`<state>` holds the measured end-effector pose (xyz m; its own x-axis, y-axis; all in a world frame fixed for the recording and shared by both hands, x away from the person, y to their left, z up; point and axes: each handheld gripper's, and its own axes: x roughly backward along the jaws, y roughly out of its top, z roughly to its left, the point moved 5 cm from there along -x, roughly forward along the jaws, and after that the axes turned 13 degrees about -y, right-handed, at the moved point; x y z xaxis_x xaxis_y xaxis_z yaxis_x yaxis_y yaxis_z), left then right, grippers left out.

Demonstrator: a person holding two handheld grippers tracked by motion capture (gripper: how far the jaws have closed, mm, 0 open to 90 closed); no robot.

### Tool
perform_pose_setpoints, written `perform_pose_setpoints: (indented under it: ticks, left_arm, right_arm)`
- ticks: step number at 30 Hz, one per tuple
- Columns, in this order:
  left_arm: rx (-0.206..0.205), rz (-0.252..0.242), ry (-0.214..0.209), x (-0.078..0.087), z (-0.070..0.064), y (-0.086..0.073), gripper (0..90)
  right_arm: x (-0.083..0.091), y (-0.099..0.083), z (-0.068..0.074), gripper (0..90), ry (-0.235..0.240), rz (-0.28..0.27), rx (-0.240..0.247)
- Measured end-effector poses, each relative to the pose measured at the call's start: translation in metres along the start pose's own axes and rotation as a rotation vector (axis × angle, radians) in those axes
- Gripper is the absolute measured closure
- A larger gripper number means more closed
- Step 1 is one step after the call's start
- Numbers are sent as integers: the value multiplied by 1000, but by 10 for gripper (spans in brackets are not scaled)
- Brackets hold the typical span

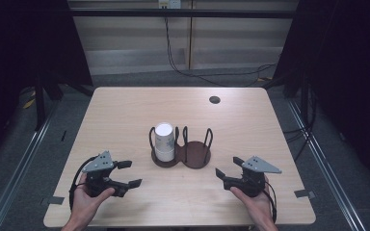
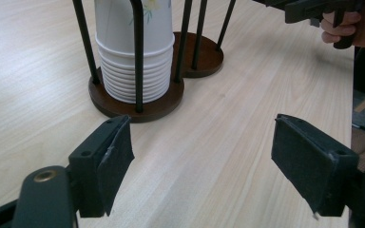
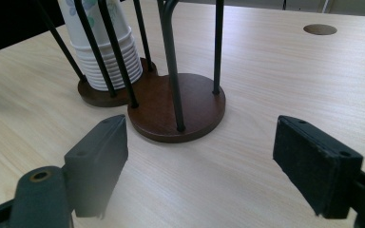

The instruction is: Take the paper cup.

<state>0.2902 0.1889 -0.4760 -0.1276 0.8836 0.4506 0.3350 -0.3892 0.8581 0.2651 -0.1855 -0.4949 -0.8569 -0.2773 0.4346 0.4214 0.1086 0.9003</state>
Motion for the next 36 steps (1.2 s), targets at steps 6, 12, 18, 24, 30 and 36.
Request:
perform_pose_setpoints:
  ticks: [6, 12, 18, 24, 30, 36]
  left_arm:
    - [6, -1, -10, -1, 2, 0, 215]
    - [3, -18, -17, -2, -2, 4, 206]
    - [-8, -34, -11, -1, -4, 12, 163]
    - [-26, -84, -11, 1, -5, 22, 198]
    - [-51, -62, -44, 0, -6, 32, 319]
    - [-60, -57, -56, -1, -6, 42, 365]
  right_arm:
    - [0, -2, -1, 181, 16, 11, -5]
    - [0, -3, 0, 183, 28, 17, -11]
    - [4, -1, 6, 184, 44, 5, -2]
    - [4, -2, 10, 187, 55, 10, 2]
    - [6, -2, 14, 185, 81, 5, 11]
    - [7, -2, 18, 190, 101, 11, 26]
